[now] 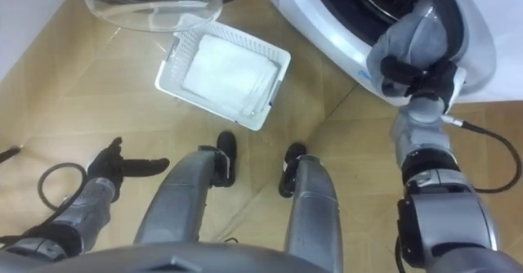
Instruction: Put towel into washing machine
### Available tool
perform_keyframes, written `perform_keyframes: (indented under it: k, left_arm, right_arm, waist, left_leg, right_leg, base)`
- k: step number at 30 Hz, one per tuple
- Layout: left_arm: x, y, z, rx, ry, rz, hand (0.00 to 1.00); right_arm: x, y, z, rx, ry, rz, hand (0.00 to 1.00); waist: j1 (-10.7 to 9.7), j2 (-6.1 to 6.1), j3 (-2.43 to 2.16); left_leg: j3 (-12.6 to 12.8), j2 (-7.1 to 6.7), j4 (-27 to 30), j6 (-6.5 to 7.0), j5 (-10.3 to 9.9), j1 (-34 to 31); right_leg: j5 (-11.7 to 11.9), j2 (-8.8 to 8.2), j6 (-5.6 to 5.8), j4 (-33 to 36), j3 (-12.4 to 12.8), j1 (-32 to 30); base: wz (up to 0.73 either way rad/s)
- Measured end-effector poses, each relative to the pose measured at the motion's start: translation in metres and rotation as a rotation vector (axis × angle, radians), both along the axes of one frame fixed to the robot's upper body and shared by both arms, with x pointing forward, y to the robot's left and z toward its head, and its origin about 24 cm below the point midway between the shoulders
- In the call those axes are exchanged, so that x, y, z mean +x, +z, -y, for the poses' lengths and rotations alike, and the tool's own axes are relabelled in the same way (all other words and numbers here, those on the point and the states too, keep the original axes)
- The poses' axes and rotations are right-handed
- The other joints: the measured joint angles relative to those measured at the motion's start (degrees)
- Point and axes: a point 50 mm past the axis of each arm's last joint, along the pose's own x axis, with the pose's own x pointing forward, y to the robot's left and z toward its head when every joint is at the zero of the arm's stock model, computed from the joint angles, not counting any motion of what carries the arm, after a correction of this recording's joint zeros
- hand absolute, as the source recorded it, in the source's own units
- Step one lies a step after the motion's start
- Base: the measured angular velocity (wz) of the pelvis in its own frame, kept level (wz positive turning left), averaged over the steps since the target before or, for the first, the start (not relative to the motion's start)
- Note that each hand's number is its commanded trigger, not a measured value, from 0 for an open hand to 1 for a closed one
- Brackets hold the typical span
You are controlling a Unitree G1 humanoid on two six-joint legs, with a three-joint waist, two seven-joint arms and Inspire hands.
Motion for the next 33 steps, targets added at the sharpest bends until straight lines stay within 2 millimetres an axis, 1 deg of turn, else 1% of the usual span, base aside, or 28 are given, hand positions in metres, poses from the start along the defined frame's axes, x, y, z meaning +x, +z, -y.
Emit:
perform_keyframes:
  k: [2,4,5,8,9,10,11,13,16,18,23,25,29,33]
  left_arm:
    - [-0.002,-0.001,-0.001,0.002,0.002,-0.007,0.0]
    - [-0.004,-0.002,-0.001,0.003,0.007,-0.012,0.0]
    - [-0.005,-0.002,-0.002,0.004,0.01,-0.013,0.0]
    - [-0.006,-0.002,-0.003,0.002,0.018,-0.015,0.0]
    - [-0.006,-0.002,-0.003,-0.001,0.018,-0.014,0.0]
    - [-0.006,-0.002,-0.002,0.0,0.019,-0.013,0.0]
    - [-0.006,-0.002,-0.002,-0.002,0.023,-0.012,0.0]
    - [-0.006,-0.002,-0.004,0.003,0.029,-0.012,0.0]
    - [-0.006,-0.002,-0.004,0.011,0.019,-0.014,0.0]
    - [-0.005,-0.002,-0.004,0.011,0.02,-0.015,0.0]
    - [-0.01,-0.005,-0.004,0.009,0.028,-0.051,0.0]
    - [-0.012,-0.006,-0.004,0.001,0.027,-0.066,0.0]
    - [-0.014,-0.007,-0.007,-0.019,0.02,-0.082,0.0]
    - [-0.019,-0.008,-0.009,-0.035,0.023,-0.099,0.0]
  right_arm:
    - [0.005,0.004,-0.001,0.052,-0.026,0.026,0.0]
    - [0.009,0.006,-0.002,0.123,-0.063,0.054,0.0]
    - [0.009,0.006,-0.002,0.145,-0.076,0.06,0.0]
    - [0.014,0.011,0.0,0.284,-0.158,0.118,0.0]
    - [0.017,0.016,0.001,0.362,-0.192,0.148,0.0]
    - [0.023,0.021,0.0,0.476,-0.244,0.201,0.0]
    - [0.025,0.024,0.0,0.539,-0.275,0.232,0.0]
    - [0.036,0.036,-0.001,0.77,-0.38,0.348,0.0]
    - [0.042,0.045,0.002,0.929,-0.457,0.443,0.0]
    - [0.044,0.048,0.003,0.97,-0.479,0.473,0.0]
    - [0.042,0.047,0.004,0.987,-0.504,0.47,0.0]
    - [0.041,0.046,0.005,0.989,-0.519,0.46,0.0]
    - [0.038,0.041,0.006,1.01,-0.547,0.453,0.0]
    - [0.031,0.031,0.008,1.02,-0.559,0.454,0.0]
  waist:
    - [-0.4,-0.02,0.01]
    - [-0.9,-0.13,0.08]
    - [-1.0,-0.24,0.12]
    - [-1.1,-0.64,0.28]
    - [-1.1,-0.86,0.32]
    - [-1.6,-0.94,0.32]
    - [-1.8,-0.94,0.33]
    - [-2.6,-1.03,0.38]
    - [-2.8,-1.04,0.36]
    - [-2.9,-1.04,0.36]
    - [-2.8,-0.81,0.37]
    - [-2.7,-0.54,0.4]
    - [-2.5,0.12,0.32]
    - [-2.0,0.99,0.33]
  left_leg:
    - [0.0,-0.48,-0.1,0.25,0.4,0.2]
    - [0.0,-0.81,-0.4,0.56,0.7,0.7]
    - [0.0,-0.78,-0.4,0.61,0.7,0.9]
    - [0.3,-1.02,-1.0,0.86,0.8,0.9]
    - [0.4,-1.27,-1.3,1.06,0.9,1.0]
    - [0.4,-1.63,-1.4,1.31,1.1,1.0]
    - [0.4,-1.64,-1.4,1.42,1.1,1.0]
    - [0.6,-1.8,-1.5,1.72,1.2,0.9]
    - [0.6,-2.16,-1.4,2.02,1.3,1.0]
    - [0.6,-2.6,-1.4,2.17,1.3,1.0]
    - [0.6,-2.53,-1.7,2.28,1.3,2.7]
    - [0.7,-2.45,-2.7,2.43,1.4,3.8]
    - [0.8,-2.64,-4.1,2.79,1.6,5.9]
    - [0.9,-2.8,-6.7,3.12,1.8,9.5]
  right_leg:
    - [-0.1,-0.25,0.12,0.1,-0.2,0.1]
    - [-0.2,-1.17,0.4,0.2,-0.4,0.6]
    - [-0.2,-1.21,0.5,0.2,-0.3,0.7]
    - [0.0,-1.15,1.06,0.1,0.3,0.5]
    - [0.2,-1.17,1.3,0.1,0.7,0.5]
    - [0.1,-1.25,1.65,0.1,0.9,0.4]
    - [0.1,-1.35,1.75,0.1,0.9,0.5]
    - [0.3,-1.56,2.09,-0.2,0.6,0.6]
    - [0.4,-1.89,2.37,-0.2,0.3,0.9]
    - [0.3,-2.1,2.51,-0.2,0.3,0.9]
    - [0.3,-2.29,2.75,-0.8,0.1,2.8]
    - [0.4,-2.31,2.95,-1.6,-0.1,4.0]
    - [0.8,-2.29,3.46,-3.3,-0.1,6.2]
    - [1.6,-2.1,4.08,-6.5,-0.1,9.8]
  base:
    - [0.13]
    - [0.13]
    - [0.07]
    - [-0.02]
    - [0.0]
    - [0.06]
    - [0.09]
    - [0.04]
    - [0.05]
    - [0.04]
    - [0.02]
    - [0.02]
    - [0.0]
    - [-0.05]
